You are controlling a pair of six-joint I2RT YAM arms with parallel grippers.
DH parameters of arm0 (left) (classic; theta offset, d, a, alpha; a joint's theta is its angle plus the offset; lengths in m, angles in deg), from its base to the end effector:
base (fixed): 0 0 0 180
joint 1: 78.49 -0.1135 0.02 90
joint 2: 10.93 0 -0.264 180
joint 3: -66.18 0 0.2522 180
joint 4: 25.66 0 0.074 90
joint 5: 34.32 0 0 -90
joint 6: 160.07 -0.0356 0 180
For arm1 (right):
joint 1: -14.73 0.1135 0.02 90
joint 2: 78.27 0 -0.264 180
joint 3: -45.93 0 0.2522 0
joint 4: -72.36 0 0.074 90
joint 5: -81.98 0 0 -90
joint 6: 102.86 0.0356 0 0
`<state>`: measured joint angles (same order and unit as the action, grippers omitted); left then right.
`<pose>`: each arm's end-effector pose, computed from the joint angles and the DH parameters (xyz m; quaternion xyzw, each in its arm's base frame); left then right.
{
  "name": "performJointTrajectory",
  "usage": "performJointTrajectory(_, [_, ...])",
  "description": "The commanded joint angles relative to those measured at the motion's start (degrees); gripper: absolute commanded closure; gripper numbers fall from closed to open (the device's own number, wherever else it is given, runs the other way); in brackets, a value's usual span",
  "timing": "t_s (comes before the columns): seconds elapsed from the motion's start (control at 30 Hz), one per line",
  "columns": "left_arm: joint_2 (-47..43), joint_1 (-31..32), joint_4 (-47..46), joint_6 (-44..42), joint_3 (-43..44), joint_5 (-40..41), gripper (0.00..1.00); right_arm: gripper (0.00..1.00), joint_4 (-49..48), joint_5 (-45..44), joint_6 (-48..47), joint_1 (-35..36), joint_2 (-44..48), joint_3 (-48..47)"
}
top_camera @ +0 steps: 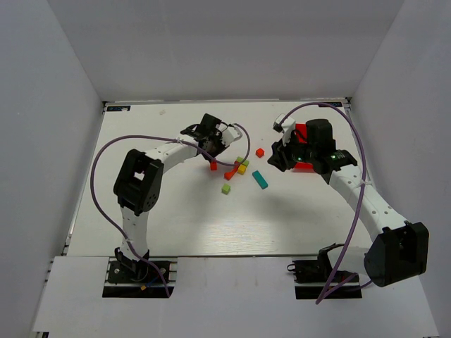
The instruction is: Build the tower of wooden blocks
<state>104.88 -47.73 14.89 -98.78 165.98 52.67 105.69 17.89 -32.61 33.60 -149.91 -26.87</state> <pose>0.3752 -0.2255 0.1902 0.4814 0.8276 -0.0303 0.2871 0.2587 0.1049 0.3127 -0.3844 0.7692 0.1926 0.4727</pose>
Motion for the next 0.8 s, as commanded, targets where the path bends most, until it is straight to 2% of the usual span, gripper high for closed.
performJointTrajectory(0.0, [-1.11, 0.7, 0.46, -0.47, 1.76, -0.25, 1.0, 0.52, -0.68, 0.98, -0.29, -0.24, 0.53, 0.25])
performJointTrajectory(0.17, [-1.11, 0.7, -1.38, 0.75, 1.76, 1.77, 0.95, 0.52, -0.76, 1.16, -0.29, -0.06, 0.79, 0.16])
performJointTrajectory(0.23, [-1.9, 0.7, -2.34, 0.76, 1.24, 1.77, 0.86, 0.52, -0.5, 1.07, -0.21, 0.02, 0.36, 0.33])
performJointTrajectory(0.33, [-5.06, 0.7, -6.9, 1.46, -1.04, 1.77, 0.83, 0.52, -0.5, 1.16, -0.29, 0.02, 0.53, 0.25])
performJointTrajectory(0.4, [-7.86, 0.7, -9.02, 2.86, -2.97, 2.56, 0.74, 0.52, -0.41, 1.16, -0.2, -0.15, 0.44, 0.33])
performJointTrajectory(0.53, [-14.53, 1.23, -17.09, 3.92, -7.46, 4.06, 0.69, 0.52, -0.67, 0.9, -0.29, -0.06, 0.27, 0.34])
performJointTrajectory(0.63, [-19.46, 2.28, -19.23, 5.85, -10.89, 4.07, 0.67, 0.41, -0.33, 1.51, -1.95, 0.02, 0.09, 0.6])
performJointTrajectory(0.67, [-22.87, 2.28, -19.75, 6.55, -11.59, 2.32, 0.67, 0.33, -0.24, 1.86, -3.01, 0.02, 0.18, 0.6])
performJointTrajectory(0.7, [-24.56, 2.89, -18.88, 8.56, -11.6, 1.17, 0.65, 0.3, -0.32, 3.25, -3.97, 0.2, 0.36, 1.12])
performJointTrajectory(0.73, [-26.23, 2.9, -17.83, 10.24, -11.6, -1.54, 0.58, 0.28, -0.41, 3.88, -5.9, 0.2, 0.44, 1.56])
performJointTrajectory(0.77, [-29.55, 3.42, -15.65, 12.25, -11.6, -3.13, 0.41, 0.28, -0.5, 6.75, -8.35, 0.29, 0.36, 1.91])
